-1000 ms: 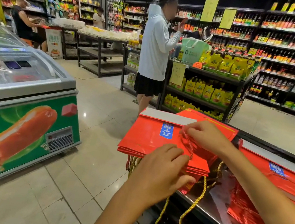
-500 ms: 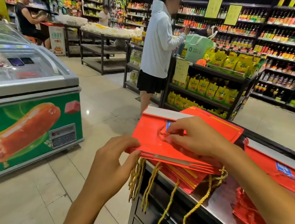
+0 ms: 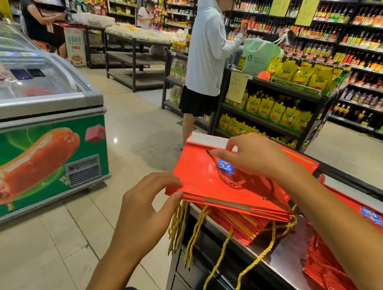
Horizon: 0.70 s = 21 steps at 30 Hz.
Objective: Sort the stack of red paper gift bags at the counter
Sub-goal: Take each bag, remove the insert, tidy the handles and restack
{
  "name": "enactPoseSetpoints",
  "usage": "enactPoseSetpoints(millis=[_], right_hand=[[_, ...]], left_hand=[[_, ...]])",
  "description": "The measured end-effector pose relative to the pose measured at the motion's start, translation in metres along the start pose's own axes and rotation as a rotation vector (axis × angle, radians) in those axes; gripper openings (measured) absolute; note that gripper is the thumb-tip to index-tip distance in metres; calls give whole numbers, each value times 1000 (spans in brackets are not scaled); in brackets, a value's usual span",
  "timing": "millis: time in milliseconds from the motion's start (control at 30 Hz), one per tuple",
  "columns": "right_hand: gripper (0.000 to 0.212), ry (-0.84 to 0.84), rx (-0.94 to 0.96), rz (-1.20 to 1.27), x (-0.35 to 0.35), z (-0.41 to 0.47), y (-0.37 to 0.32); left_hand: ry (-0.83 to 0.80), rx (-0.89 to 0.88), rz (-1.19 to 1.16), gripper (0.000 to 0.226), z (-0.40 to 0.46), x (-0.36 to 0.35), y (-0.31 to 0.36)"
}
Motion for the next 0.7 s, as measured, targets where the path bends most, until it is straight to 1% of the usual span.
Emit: enactPoseSetpoints(millis=[67,100,167,233,300,367,433,567,700], right_hand=[[62,-7,-17,-11,-17,17,-5],[55,10,-15,13,-24,23,-9],[33,59,16,102,-32,30,-17],[11,83,80,205,-34,30,-25],[1,55,212,291,-29,19,-36],[1,-20,337,399,-18,2,-49],[4,-91,384,491,-9,-15,-56],[20,-175,411,431,-6,-33,-61],[17,-183,403,404,-11,-36,-65]], left_hand=[[-1,1,10,23,-1,0,0],[-2,0,17,21,-1,-1,0],[-5,2,32,17,-2,-1,-2],[-6,9,37,15,-4,-1,-3],[-5,4,38,14,-4,0,-3],[-3,-6,33,14,-4,0,-2],[1,-6,23,14,-3,0,-2],[-15,0,21,15,-3,-2,-3],[-21,3,36,15,-4,-3,-5]])
Point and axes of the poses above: each hand's wrist, its own z-axis towards the middle knuckle, its own x-axis out of the back of the hand, y = z × x, the point moved 8 cm from there along z, towards the middle knuckle, and after that the axes turned 10 degrees about z, right-handed, at the moved point
